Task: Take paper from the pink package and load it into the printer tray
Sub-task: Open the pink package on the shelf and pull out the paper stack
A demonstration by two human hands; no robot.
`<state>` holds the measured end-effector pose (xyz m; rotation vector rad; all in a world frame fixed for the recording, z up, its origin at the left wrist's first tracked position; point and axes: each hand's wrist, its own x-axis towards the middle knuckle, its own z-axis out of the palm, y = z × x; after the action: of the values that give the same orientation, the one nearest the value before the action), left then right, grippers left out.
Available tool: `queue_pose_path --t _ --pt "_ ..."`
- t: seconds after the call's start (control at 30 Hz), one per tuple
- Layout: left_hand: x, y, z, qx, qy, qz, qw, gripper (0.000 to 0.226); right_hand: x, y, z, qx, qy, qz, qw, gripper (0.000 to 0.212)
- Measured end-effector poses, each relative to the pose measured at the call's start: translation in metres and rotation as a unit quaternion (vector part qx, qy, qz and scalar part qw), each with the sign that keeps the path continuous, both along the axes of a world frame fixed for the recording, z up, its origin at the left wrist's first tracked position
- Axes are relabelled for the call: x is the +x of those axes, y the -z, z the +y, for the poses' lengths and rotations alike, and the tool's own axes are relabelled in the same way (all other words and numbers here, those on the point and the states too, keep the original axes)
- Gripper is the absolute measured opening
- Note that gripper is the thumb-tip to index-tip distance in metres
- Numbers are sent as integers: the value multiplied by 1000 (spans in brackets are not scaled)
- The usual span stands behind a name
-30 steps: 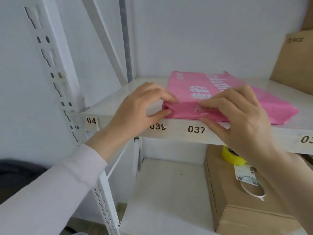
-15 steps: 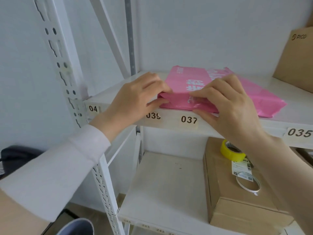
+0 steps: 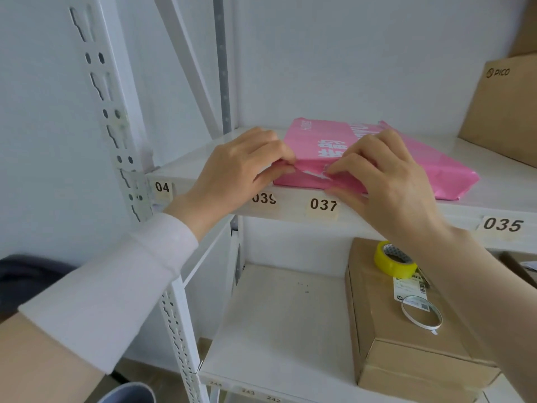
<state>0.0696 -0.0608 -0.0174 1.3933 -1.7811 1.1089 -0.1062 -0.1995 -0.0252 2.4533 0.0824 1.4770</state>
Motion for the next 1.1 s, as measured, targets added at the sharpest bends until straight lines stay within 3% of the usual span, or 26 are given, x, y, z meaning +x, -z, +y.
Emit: queue_pose_path --t 0.2,0.4,0.63,0.77,1.1 --pt "-3 2 -1 17 1 68 998 22 1 0 4 6 -2 -24 1000 10" --pt "-7 1 -1 29 2 113 993 9 1 -11 6 83 -8 24 996 10" --pt "-15 -10 -2 102 55 137 984 21 0 -21 8 136 -12 73 988 9" --pt "-21 -8 -6 87 74 197 974 23 0 -23 9 160 -14 89 983 8" --pt "-20 -9 -8 91 81 258 958 22 4 -20 15 171 -24 26 985 26"
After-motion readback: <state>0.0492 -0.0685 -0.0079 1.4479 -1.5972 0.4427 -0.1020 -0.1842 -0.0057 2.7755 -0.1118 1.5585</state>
